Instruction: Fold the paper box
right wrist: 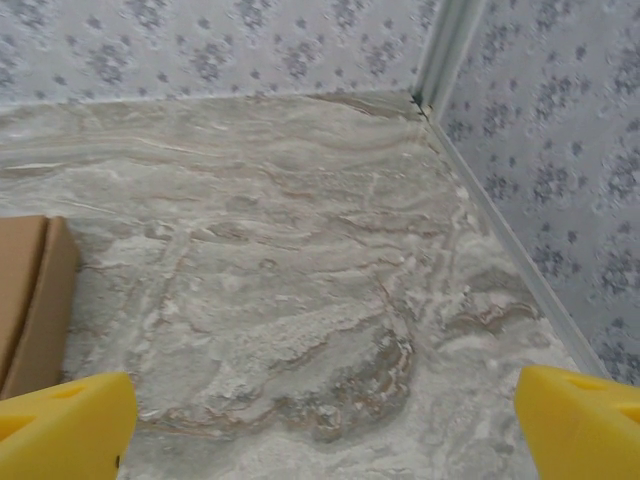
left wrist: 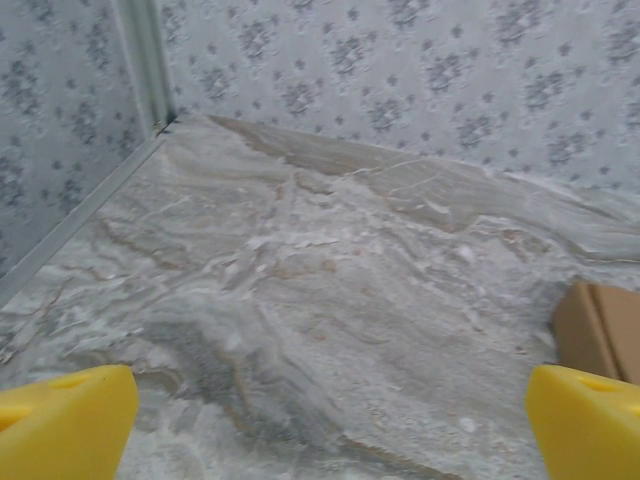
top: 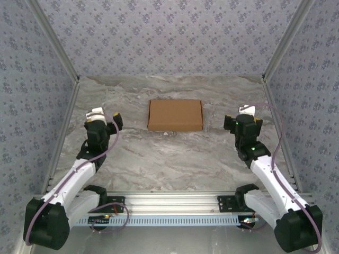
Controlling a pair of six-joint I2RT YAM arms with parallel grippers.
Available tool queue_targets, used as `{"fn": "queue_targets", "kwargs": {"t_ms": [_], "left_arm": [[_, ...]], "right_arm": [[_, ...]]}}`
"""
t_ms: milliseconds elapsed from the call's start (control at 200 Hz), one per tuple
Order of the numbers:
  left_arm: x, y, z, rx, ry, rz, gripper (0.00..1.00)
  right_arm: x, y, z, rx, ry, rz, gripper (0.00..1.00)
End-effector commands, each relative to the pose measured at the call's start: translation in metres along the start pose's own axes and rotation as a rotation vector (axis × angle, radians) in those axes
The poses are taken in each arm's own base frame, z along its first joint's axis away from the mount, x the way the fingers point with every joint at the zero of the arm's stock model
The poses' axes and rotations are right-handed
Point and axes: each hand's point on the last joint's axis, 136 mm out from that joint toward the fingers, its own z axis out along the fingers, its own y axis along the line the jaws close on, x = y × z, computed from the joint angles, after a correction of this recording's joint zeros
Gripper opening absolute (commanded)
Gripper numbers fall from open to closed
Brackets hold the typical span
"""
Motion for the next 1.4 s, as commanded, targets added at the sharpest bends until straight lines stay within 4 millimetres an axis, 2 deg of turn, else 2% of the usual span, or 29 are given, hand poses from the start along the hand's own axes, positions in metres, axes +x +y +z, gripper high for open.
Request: {"fn": "queue_targets", "kwargs": {"t_ms": [0,120,260,375,570,879,1019,1174,1219,1289,1394], "left_arm": [[0.003,0.015,0.004,-0.051,0.001,-0.004,0.99],[0.016,0.024,0.017,-0.071,0.033,0.057,0.99],[0.032,0.024,0.035,-0.058,0.038,0.124,0.99],[0.043,0.022,0.05,-0.049,0.061,0.152,0.99],[0.063,0.023,0.068,-0.05,0.108,0.206,0.99],[0.062,0.016,0.069,0.01,0.086,0.239,0.99],[0.058,0.021,0.071,0.025,0.061,0.225,0.99],[0.078,0.035,0.085,0.045,0.049,0.16,0.99],[0.074,0.033,0.088,0.053,0.031,0.165,0.99],[0.079,0.03,0.094,0.065,0.094,0.173,0.99],[0.079,0.033,0.094,0.064,0.097,0.16,0.99]], "right_arm": [[0.006,-0.013,0.006,0.045,-0.023,0.044,0.99],[0.021,-0.022,0.017,0.07,-0.025,0.078,0.99],[0.039,-0.031,0.031,0.093,0.002,0.104,0.99],[0.049,-0.028,0.042,0.065,0.019,0.087,0.99],[0.055,-0.02,0.053,0.03,0.025,0.057,0.99],[0.064,-0.013,0.064,-0.002,-0.014,0.002,0.99],[0.064,-0.009,0.067,-0.021,-0.025,-0.004,0.99],[0.065,-0.002,0.074,-0.045,-0.031,-0.01,0.99],[0.064,-0.001,0.075,-0.052,-0.038,-0.02,0.99],[0.065,0.001,0.077,-0.064,-0.046,-0.029,0.99],[0.063,0.003,0.08,-0.07,-0.065,-0.026,0.99]]}}
